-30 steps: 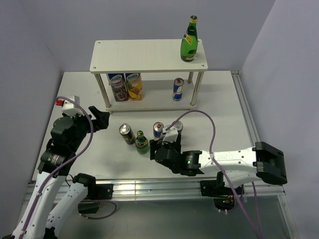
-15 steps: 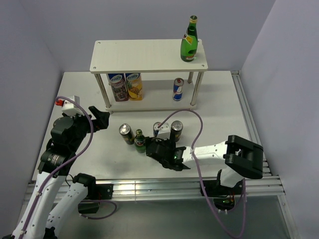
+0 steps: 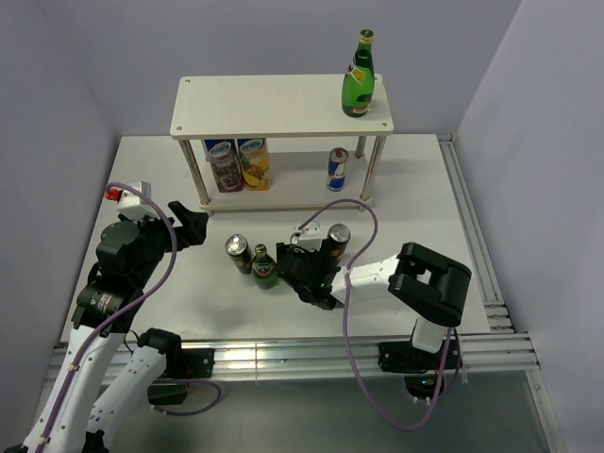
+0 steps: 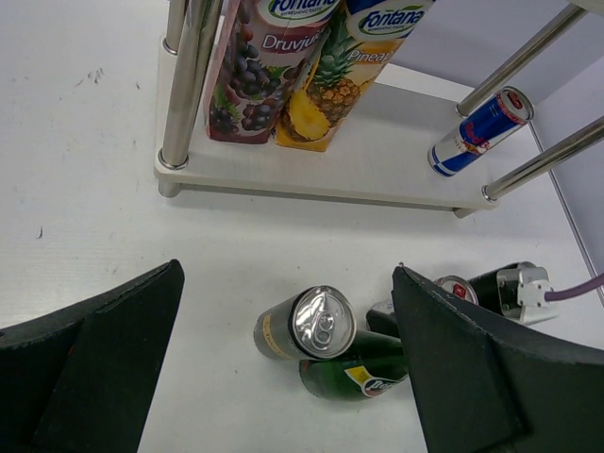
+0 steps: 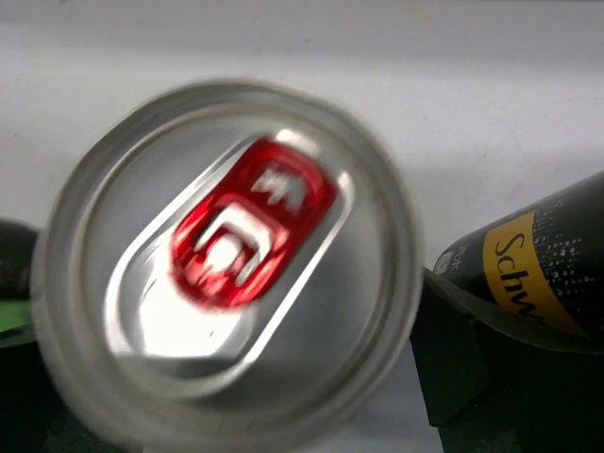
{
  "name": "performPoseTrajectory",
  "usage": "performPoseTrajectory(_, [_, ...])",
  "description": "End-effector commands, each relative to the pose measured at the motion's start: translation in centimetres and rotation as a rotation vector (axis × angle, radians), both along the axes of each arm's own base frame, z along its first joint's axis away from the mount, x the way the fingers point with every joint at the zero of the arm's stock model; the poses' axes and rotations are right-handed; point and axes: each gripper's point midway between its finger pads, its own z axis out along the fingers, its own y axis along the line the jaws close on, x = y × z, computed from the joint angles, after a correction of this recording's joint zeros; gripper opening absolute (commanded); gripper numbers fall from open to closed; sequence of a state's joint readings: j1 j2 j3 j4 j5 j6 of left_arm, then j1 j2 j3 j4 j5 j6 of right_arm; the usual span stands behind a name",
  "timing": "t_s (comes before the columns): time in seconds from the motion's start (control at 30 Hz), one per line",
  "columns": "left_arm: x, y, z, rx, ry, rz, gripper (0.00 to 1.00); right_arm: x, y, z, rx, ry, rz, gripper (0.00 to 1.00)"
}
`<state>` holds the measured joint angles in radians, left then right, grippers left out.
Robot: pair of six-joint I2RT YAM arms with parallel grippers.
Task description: Place and organize the beverage onto the shelf
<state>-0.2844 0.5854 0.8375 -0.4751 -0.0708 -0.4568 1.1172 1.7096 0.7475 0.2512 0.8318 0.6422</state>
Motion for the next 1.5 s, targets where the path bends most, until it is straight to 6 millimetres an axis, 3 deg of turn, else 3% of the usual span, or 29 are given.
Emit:
performPoseTrajectory(0.0, [0.2, -0.4, 0.6, 0.002, -0.035, -0.026, 0.99, 3.1, 0.4, 2.4, 0.071, -0.111, -0.093, 0.93])
performPoseTrajectory(0.07, [0.3, -0.4, 0.7, 0.002, -0.037, -0.027, 0.99, 3.8, 0.3, 2.3, 0.072, -0.136, -0.111, 0.91])
performPoseTrajectory(0.17, [0.3, -0.5, 0.6, 0.003, -0.034, -0.032, 0.99, 4.6, 0.5, 2.3, 0.064, -0.156, -0.123, 0.78])
performPoseTrajectory(0.4, [0.3, -0.4, 0.6, 0.003, -0.035, -0.029, 0.99, 5.1, 1.4, 2.9, 0.079, -0.15, -0.107, 0.04])
performPoseTrajectory(0.43, [0.3, -0.4, 0.7, 0.003, -0.037, -0.029, 0.99, 5.1, 1.4, 2.9, 0.072, -0.148, -0.106, 0.0])
performPoseTrajectory(0.57, [0.3, -0.4, 0.7, 0.002, -0.038, -0.029, 0.99, 5.3, 1.6, 4.4, 0.07, -0.162, -0.101, 0.0])
performPoseTrajectory(0.67, [0.3, -0.4, 0.7, 0.002, -0.04, -0.029, 0.99, 6.0, 1.9, 7.1, 0.068, -0.204, -0.112, 0.0])
performPoseTrajectory(0.87, [0.3, -0.4, 0.7, 0.002, -0.04, -0.029, 0.99, 9.5, 1.7, 13.8, 0.083, -0.272, -0.149, 0.0])
performPoseTrajectory(0.93, [0.3, -0.5, 0.7, 0.002, -0.04, -0.031, 0.99, 11.2, 0.4, 14.5, 0.082, -0.273, -0.178, 0.0])
performPoseTrajectory(1.03, [0.2, -0.5, 0.7, 0.001, -0.04, -0.032, 0.99, 13.9, -0.7, 15.1, 0.082, -0.268, -0.194, 0.0])
performPoseTrajectory(1.07, [0.3, -0.5, 0.7, 0.002, -0.04, -0.031, 0.99, 14.5, -0.5, 14.5, 0.069, -0.252, -0.172, 0.0])
performPoseTrajectory(1.1, [0.2, -0.5, 0.7, 0.001, -0.041, -0.032, 0.99, 15.4, -0.4, 15.2, 0.084, -0.259, -0.173, 0.0])
performPoseTrajectory(1.23, [0.2, -0.6, 0.7, 0.001, -0.041, -0.038, 0.99, 19.3, -1.9, 14.0, 0.067, -0.233, -0.209, 0.0])
performPoseTrajectory(1.33, [0.2, -0.6, 0.7, 0.002, -0.04, -0.038, 0.99, 21.1, -2.3, 14.2, 0.074, -0.231, -0.224, 0.0])
performPoseTrajectory(1.47, [0.2, -0.6, 0.8, -0.001, -0.042, -0.038, 0.99, 23.0, -3.4, 13.2, 0.063, -0.217, -0.257, 0.0])
